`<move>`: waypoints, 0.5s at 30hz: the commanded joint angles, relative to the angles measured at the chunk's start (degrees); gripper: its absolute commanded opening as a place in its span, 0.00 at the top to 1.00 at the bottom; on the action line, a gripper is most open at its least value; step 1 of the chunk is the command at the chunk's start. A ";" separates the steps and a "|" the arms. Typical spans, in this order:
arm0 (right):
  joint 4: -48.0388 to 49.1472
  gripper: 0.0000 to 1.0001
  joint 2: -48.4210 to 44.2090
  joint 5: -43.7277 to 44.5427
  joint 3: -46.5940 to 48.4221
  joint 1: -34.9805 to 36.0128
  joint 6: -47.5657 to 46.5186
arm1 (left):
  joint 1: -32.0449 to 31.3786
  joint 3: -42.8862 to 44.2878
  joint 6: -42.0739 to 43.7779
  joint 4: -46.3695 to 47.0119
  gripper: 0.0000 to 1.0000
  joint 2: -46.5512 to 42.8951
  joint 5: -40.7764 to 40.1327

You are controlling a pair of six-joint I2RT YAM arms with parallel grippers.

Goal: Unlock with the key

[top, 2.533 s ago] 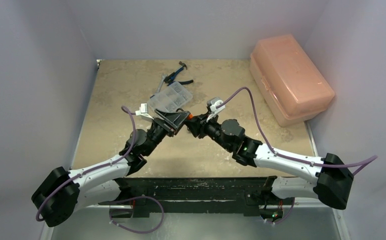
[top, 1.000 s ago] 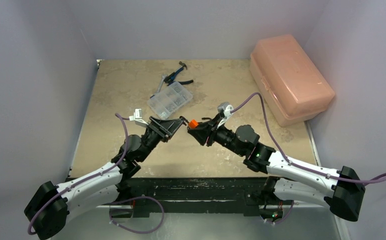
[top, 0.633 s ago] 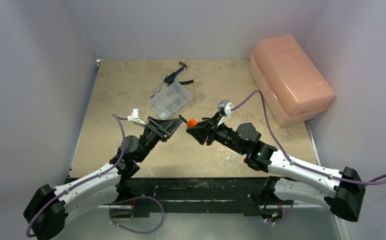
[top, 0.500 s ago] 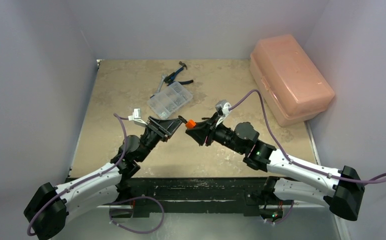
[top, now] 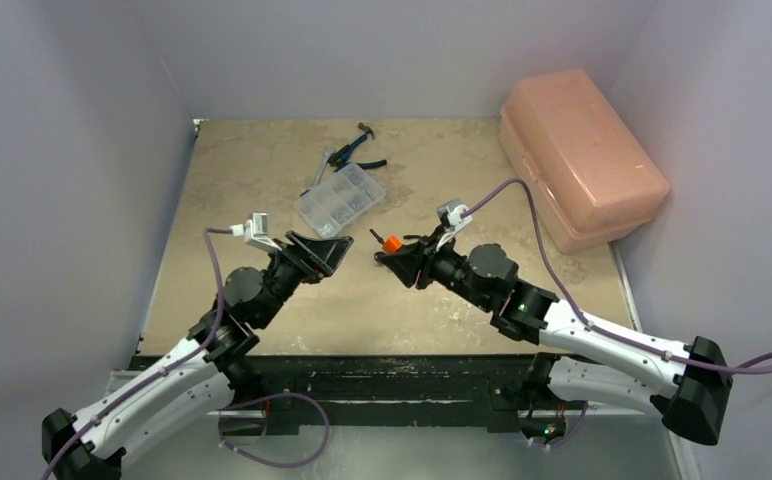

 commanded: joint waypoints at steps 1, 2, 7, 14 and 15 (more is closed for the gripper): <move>-0.42 1.00 0.03 0.36 3.61 -0.44 0.87 | 0.05 10.27 20.45 -22.37 0.24 -5.07 -7.13; -0.43 1.00 1.12 -2.23 3.45 -1.18 1.74 | 0.08 11.91 23.81 -24.96 0.17 -5.84 -7.99; 3.25 1.00 8.45 -19.55 2.50 -9.23 9.19 | 0.06 18.02 37.70 -33.70 0.01 -7.34 -11.54; 11.49 1.00 18.37 -27.28 3.21 -11.05 16.41 | 0.07 19.48 43.53 -39.08 0.01 -6.81 -15.31; 13.47 1.00 19.90 -28.47 3.46 -11.05 17.77 | 0.06 19.45 43.67 -38.84 0.01 -6.92 -15.36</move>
